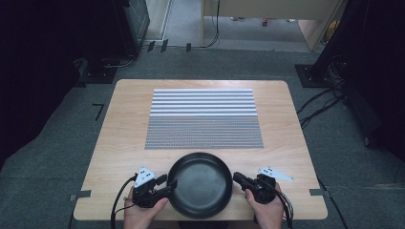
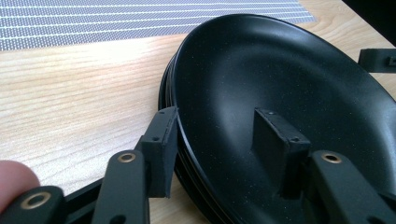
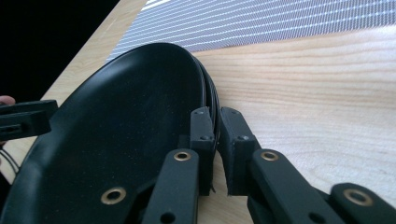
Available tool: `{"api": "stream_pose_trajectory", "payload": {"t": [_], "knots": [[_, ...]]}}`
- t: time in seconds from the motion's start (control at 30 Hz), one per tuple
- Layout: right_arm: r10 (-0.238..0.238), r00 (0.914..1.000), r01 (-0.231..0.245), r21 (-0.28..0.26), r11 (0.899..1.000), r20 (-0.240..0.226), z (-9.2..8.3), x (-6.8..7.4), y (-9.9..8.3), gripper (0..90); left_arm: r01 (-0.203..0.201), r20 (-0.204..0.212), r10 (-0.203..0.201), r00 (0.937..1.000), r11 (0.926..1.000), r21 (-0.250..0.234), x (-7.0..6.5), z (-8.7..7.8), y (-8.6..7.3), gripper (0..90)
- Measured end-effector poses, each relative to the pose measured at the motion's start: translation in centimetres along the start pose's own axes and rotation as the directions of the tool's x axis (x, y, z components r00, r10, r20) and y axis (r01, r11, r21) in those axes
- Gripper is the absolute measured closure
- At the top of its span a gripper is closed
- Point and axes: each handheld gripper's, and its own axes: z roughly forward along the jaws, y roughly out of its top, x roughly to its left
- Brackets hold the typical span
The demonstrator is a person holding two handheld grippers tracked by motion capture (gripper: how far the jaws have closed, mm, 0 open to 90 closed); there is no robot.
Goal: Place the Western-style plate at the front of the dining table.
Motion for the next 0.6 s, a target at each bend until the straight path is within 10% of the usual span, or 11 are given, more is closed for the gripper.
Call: {"api": "stream_pose_trajectory", "payload": {"t": [0.6], "knots": [[0.101, 0.9909, -0.103, -0.014, 0.995, -0.089, -0.34, -0.22, 0.03, 81.9, 0.002, 0.013, -0.003, 0.9999, 0.9999, 0.017, 0.28, 0.11, -0.06, 52.9]]}}
